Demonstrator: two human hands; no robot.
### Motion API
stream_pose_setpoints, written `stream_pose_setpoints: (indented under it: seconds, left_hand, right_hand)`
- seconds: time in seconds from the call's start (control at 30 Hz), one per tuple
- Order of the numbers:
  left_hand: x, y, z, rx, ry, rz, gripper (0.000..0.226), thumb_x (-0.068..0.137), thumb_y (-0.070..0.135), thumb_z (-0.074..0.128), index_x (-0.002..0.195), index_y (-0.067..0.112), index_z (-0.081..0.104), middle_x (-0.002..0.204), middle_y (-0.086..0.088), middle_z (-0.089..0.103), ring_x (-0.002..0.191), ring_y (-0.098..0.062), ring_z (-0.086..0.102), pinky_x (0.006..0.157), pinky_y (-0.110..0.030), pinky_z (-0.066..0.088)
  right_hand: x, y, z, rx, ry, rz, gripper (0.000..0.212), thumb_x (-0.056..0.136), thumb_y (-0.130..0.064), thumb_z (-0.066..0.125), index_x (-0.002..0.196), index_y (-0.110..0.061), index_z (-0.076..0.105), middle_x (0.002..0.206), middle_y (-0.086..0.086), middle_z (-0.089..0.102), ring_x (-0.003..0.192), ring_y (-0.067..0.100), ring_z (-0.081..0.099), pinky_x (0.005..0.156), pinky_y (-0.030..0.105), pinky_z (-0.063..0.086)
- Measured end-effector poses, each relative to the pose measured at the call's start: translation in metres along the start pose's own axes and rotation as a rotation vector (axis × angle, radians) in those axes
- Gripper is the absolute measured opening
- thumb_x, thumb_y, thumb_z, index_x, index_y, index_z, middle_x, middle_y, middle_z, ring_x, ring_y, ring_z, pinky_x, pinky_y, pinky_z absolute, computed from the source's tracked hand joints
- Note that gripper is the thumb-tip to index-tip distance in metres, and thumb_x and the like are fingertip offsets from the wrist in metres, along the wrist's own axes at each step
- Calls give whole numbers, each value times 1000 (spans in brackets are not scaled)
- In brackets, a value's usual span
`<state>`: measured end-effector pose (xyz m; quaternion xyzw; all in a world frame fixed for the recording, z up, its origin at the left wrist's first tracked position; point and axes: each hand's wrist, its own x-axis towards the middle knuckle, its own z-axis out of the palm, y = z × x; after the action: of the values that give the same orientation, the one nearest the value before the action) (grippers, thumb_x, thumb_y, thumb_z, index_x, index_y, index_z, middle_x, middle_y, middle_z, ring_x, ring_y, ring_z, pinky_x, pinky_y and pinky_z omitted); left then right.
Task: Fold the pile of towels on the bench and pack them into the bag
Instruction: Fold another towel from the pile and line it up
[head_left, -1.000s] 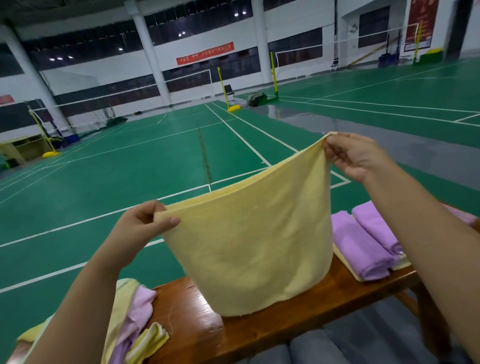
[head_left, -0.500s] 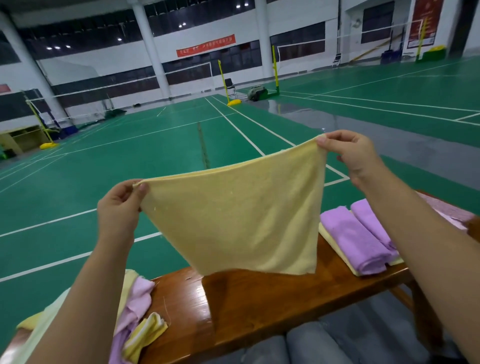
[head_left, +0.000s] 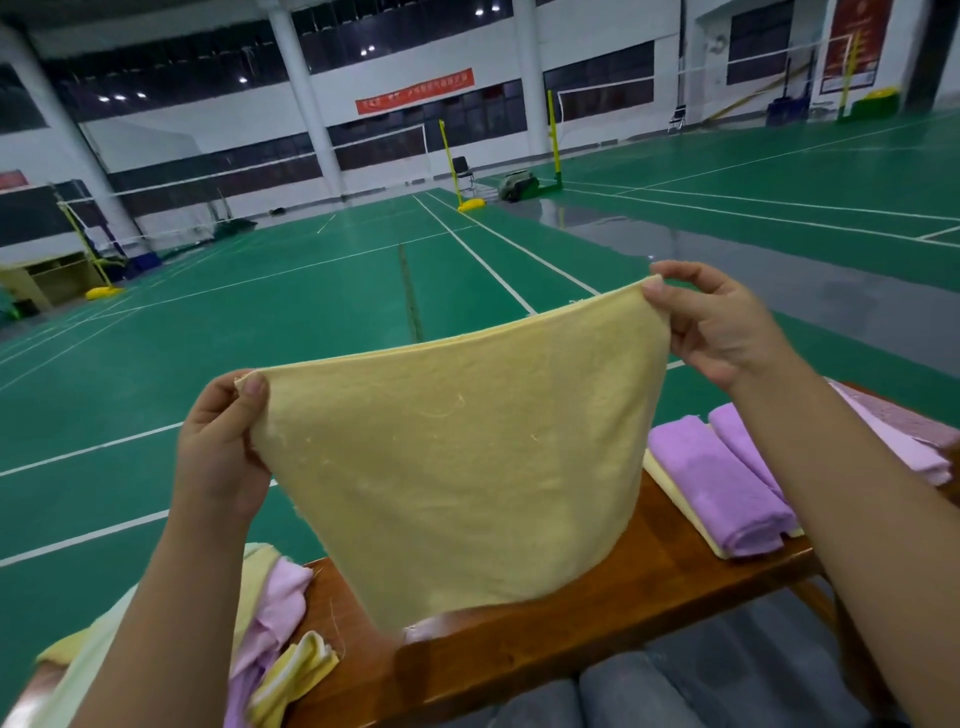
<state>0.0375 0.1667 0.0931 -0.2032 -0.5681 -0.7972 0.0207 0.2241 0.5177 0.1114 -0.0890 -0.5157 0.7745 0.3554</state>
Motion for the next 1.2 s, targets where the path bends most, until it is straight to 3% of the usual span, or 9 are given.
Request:
stream_pose_setpoints:
  seconds: [0.1, 0.2, 0.37, 0.47, 0.53, 0.67, 0.93, 1.1, 1.2]
  left_hand:
    - [-3, 4, -3, -28, 14, 10, 40, 97, 10, 49, 64, 25, 66, 60, 14, 58, 54, 0, 52, 50, -12, 43]
    - [-3, -1, -4, -42, 35, -48, 32, 97, 11, 50, 70, 23, 62, 60, 13, 58, 54, -1, 53, 50, -12, 45]
    - [0, -48, -3, 78, 141, -474, 16, 95, 13, 55, 79, 12, 56, 62, -1, 62, 53, -11, 58, 53, -23, 50]
    - [-24, -68, 22, 129, 174, -495, 18, 94, 11, 56, 76, 9, 54, 62, -4, 54, 56, -15, 51, 51, -28, 41]
    - [-55, -74, 51, 139, 116, -463, 17, 95, 10, 56, 78, 7, 56, 60, -3, 55, 53, -14, 52, 45, -24, 43]
    - [-113, -86, 96, 115, -16, -524, 11, 94, 11, 59, 85, 5, 57, 71, -9, 56, 61, -16, 55, 50, -22, 50]
    - [-150, -89, 97, 50, -100, -596, 15, 92, 4, 59, 100, -8, 64, 85, -17, 68, 78, -24, 65, 72, -28, 58]
    - [-150, -84, 95, 77, -107, -601, 14, 93, 4, 57, 99, -2, 68, 87, -18, 71, 78, -23, 67, 76, -29, 59]
    - [-150, -81, 93, 66, -107, -614, 19, 96, 3, 52, 104, 1, 69, 94, -19, 73, 84, -24, 69, 79, -30, 59]
  right_hand:
    - [-3, -1, -3, 40, -36, 41, 36, 61, -14, 72, 96, -18, 65, 66, -5, 71, 55, 4, 64, 54, 20, 53]
    - [-2, 11, -4, 10, -6, 160, 23, 70, -12, 69, 92, -14, 65, 65, -5, 71, 55, 4, 65, 52, 18, 53]
    - [0, 53, 2, 7, 210, 351, 10, 88, 2, 60, 85, -8, 59, 64, 4, 69, 50, 7, 65, 48, 20, 53]
    - [-18, 80, 18, -102, 272, 308, 11, 85, 0, 65, 85, -8, 59, 79, 8, 66, 58, 11, 64, 48, 21, 54]
    - [-38, 100, 31, -227, 245, 242, 9, 84, -6, 70, 88, -11, 63, 81, 7, 67, 58, 10, 61, 46, 21, 51]
    - [-84, 129, 49, -445, 82, 149, 12, 77, -15, 77, 81, -23, 68, 81, 0, 73, 80, 15, 69, 76, 31, 56]
    - [-133, 132, 44, -756, -116, 68, 18, 80, -22, 74, 91, -34, 68, 89, -15, 71, 85, -1, 65, 75, 17, 53]
    - [-145, 134, 50, -951, -141, -85, 22, 87, -26, 66, 108, -29, 70, 98, -20, 68, 89, -5, 60, 74, 0, 43]
    - [-148, 139, 52, -1005, -221, -148, 32, 89, -24, 63, 121, -28, 65, 113, -19, 62, 104, -4, 56, 85, -1, 40]
